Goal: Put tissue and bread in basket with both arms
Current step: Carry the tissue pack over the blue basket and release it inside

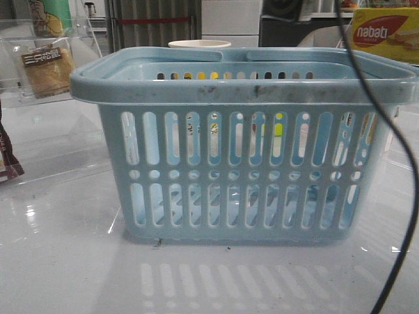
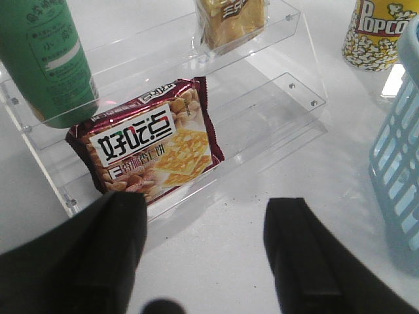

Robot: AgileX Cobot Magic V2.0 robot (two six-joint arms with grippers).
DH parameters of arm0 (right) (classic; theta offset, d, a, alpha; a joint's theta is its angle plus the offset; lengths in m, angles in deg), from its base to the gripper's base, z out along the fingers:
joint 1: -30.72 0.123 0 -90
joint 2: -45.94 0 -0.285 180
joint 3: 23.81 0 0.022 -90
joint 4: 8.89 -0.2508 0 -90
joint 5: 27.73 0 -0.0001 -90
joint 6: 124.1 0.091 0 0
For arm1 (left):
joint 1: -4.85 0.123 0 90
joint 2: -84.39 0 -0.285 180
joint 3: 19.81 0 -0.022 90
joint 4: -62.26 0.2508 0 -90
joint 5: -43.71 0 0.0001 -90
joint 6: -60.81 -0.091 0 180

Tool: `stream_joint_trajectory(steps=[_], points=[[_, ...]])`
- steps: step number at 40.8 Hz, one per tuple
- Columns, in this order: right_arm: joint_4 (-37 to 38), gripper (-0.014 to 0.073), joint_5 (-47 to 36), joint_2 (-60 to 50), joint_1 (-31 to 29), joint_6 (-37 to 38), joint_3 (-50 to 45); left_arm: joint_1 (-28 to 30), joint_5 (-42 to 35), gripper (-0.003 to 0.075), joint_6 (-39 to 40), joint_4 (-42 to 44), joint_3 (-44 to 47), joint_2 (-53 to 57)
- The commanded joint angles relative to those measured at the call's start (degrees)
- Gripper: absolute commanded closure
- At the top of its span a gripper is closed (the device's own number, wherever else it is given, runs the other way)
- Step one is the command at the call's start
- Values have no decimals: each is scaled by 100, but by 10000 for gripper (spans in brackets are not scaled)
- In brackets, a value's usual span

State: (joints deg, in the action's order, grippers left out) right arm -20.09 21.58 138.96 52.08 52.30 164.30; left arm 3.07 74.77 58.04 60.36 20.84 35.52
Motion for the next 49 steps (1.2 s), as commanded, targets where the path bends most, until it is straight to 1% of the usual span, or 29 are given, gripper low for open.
stream_joint_trajectory(steps=[1, 4, 8, 10, 15, 17, 19, 26, 29, 34, 38, 49], points=[[-63, 363, -316, 103, 294, -57, 146, -35, -459, 267, 10, -33, -155, -13], [-63, 359, -298, 334, 444, -57, 146, -35, -459, 267, 10, -78, -155, -13], [-63, 312, -295, 631, 528, -57, 146, -35, -459, 267, 10, -80, -155, -13], [-63, 260, -295, 758, 537, -57, 146, -35, -459, 267, 10, -80, -155, -13], [-57, 88, -275, 968, 537, -74, 146, -35, -459, 267, 10, -80, -155, -13], [-52, 35, -275, 990, 537, -114, 146, -35, -459, 267, 10, -80, -155, -13], [-52, 15, -275, 972, 537, -193, 146, -35, -459, 267, 10, -80, -155, -13], [-52, 23, -176, 612, 566, -341, 110, -35, -459, 267, 10, -80, -155, -13], [-52, 23, -313, 242, 634, -519, -83, -35, -459, 267, 10, -80, -155, -13], [-52, 23, -694, -457, 718, -791, -701, -35, -541, 267, 10, -80, -155, -13], [-40, 23, -882, -1009, 718, -791, -1194, -35, -619, 267, 10, -80, -155, -13], [-29, 23, -1052, -2436, 718, -791, -2506, -35, -771, 266, 10, -80, -155, -142]])
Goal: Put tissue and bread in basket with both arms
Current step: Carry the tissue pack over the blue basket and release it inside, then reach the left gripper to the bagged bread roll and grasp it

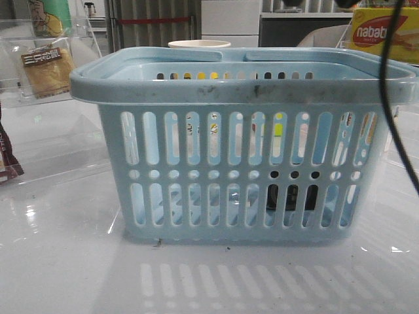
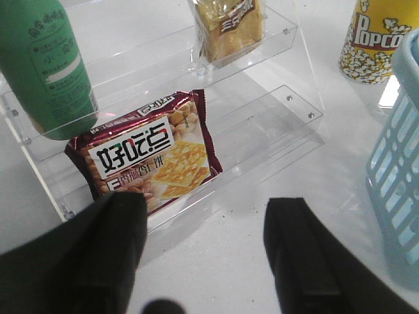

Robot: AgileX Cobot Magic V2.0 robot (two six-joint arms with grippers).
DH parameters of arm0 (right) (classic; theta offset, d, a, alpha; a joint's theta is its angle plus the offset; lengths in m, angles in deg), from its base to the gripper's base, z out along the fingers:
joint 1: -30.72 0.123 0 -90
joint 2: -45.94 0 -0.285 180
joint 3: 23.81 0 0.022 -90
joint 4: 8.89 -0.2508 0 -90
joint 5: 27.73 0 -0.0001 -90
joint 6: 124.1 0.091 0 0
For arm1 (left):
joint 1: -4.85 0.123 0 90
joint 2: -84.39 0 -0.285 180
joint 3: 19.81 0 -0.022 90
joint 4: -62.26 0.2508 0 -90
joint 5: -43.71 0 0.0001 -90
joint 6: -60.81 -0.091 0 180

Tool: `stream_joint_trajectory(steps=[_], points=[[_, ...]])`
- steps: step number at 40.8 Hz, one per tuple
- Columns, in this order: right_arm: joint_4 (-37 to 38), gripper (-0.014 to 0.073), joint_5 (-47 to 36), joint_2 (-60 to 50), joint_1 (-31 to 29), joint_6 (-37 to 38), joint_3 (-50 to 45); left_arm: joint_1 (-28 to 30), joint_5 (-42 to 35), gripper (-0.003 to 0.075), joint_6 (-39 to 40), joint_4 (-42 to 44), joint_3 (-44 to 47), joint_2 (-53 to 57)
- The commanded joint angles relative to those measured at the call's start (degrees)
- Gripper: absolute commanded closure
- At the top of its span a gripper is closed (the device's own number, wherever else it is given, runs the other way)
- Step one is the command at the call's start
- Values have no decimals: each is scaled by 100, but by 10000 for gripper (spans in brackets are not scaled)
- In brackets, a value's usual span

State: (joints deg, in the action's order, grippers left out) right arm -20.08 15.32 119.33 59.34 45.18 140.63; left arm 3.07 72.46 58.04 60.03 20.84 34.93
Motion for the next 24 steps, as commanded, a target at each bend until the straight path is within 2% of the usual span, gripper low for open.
stream_joint_trajectory(steps=[1, 11, 24], points=[[-30, 23, -432, -598, -8, -79, -245, -35, -552, 263, 10, -47, -155, -105], [-30, 23, -441, -1154, -8, -79, -672, -35, -505, 131, 10, -47, -701, -1047], [-30, 23, -421, -1154, -8, -79, -672, -35, -539, 137, 10, -47, -2240, -2813]])
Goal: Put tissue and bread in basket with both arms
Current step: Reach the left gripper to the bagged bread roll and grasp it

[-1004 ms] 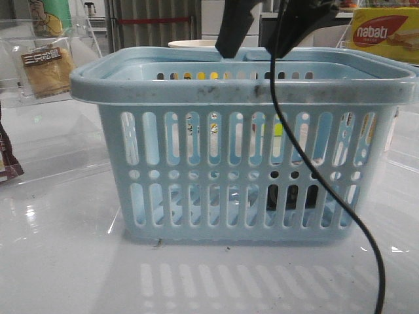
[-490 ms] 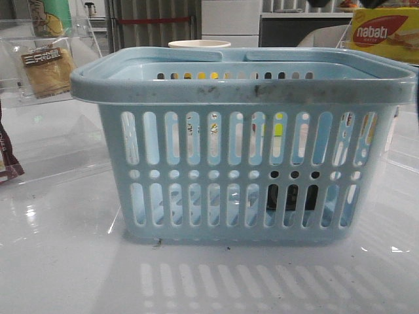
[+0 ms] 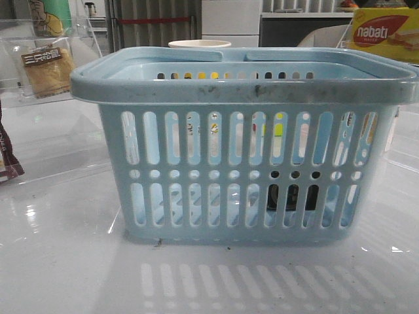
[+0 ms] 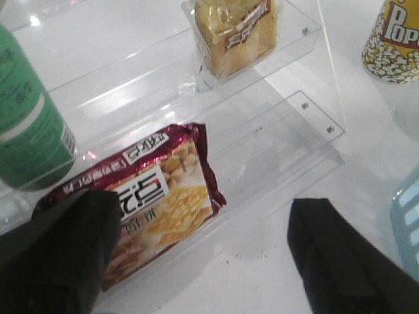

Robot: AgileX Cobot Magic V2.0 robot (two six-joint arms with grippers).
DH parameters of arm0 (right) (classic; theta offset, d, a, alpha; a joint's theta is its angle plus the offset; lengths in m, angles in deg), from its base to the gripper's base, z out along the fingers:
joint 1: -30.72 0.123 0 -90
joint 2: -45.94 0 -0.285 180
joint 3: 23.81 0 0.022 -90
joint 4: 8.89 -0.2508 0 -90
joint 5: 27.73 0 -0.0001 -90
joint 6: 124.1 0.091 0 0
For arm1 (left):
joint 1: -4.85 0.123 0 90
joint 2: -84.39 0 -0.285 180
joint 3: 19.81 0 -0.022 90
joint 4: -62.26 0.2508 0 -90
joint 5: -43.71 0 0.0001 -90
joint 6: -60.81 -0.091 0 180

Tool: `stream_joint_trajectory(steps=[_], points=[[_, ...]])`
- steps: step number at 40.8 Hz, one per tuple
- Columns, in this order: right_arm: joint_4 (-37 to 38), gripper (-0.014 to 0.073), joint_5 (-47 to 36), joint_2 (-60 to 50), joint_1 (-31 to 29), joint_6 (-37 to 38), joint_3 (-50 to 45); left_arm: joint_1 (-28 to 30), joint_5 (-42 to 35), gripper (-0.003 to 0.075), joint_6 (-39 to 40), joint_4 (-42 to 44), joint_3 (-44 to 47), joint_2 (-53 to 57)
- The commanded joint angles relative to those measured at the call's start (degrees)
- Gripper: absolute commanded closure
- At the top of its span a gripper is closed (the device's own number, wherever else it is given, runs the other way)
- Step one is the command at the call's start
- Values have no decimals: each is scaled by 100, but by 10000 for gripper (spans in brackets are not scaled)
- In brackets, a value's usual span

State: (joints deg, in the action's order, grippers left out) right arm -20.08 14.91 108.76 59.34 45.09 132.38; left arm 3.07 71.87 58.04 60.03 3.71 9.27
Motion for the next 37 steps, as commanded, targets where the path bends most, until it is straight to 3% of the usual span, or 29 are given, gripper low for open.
stream_joint_trajectory(steps=[1, 22, 37], points=[[-30, 23, -380, -97, -8, -70, 153, -35, -480, 137, 10, -47, -689, -419], [-30, 23, -380, -97, -8, -70, 153, -35, -519, 137, 10, -350, -3133, -2998], [-30, 23, -380, -97, -8, -70, 153, -35, -739, 139, 10, -643, -3920, -4013]])
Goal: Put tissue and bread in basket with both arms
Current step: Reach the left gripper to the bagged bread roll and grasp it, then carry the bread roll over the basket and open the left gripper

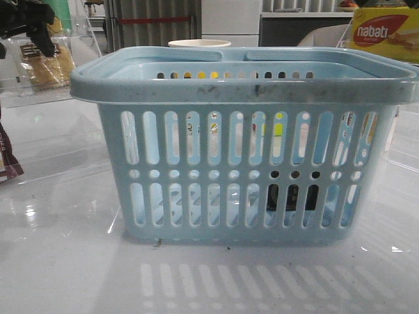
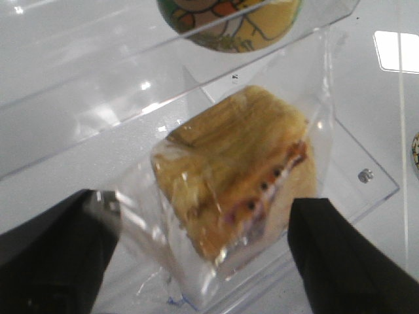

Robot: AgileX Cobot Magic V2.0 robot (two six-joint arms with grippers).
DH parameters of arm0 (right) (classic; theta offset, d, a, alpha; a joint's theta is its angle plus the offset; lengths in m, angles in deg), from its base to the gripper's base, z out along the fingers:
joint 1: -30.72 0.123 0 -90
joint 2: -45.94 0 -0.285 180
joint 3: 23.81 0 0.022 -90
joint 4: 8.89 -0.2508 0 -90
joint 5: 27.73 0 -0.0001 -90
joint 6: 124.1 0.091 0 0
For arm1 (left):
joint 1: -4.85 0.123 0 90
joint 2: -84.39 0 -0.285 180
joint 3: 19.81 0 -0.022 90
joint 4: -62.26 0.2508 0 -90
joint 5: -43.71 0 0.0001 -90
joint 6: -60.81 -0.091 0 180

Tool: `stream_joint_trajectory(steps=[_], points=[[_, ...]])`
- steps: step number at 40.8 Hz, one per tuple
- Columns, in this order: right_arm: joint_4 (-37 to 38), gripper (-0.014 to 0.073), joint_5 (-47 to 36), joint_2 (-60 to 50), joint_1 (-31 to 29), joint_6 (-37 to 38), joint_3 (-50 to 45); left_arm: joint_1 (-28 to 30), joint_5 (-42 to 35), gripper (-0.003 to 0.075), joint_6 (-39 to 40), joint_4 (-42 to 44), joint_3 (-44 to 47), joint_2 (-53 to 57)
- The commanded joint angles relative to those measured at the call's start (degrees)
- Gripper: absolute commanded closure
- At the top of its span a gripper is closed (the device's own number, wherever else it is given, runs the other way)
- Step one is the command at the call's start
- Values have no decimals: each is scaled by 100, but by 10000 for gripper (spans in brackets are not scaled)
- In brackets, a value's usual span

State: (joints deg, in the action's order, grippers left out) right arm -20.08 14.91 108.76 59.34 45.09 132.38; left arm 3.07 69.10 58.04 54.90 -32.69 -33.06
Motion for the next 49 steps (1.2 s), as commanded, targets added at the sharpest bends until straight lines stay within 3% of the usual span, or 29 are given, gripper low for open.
stream_joint_trajectory(steps=[1, 5, 17, 24, 38, 49], points=[[-30, 23, -380, -97, -8, -70, 153, -35, -475, 141, 10, -130, -280, 211], [-30, 23, -380, -97, -8, -70, 153, -35, -487, 187, 10, -130, -280, 201], [-30, 23, -380, -97, -8, -70, 153, -35, -465, 488, 10, -120, -280, 211], [-30, 23, -380, -97, -8, -70, 153, -35, -313, 623, 10, -120, -294, 371], [-30, 23, -380, -97, -8, -70, 153, -114, 556, 628, -69, -120, -294, 1533], [-30, 23, -380, -97, -8, -70, 153, -874, 1571, 628, -917, -142, -294, 2669]])
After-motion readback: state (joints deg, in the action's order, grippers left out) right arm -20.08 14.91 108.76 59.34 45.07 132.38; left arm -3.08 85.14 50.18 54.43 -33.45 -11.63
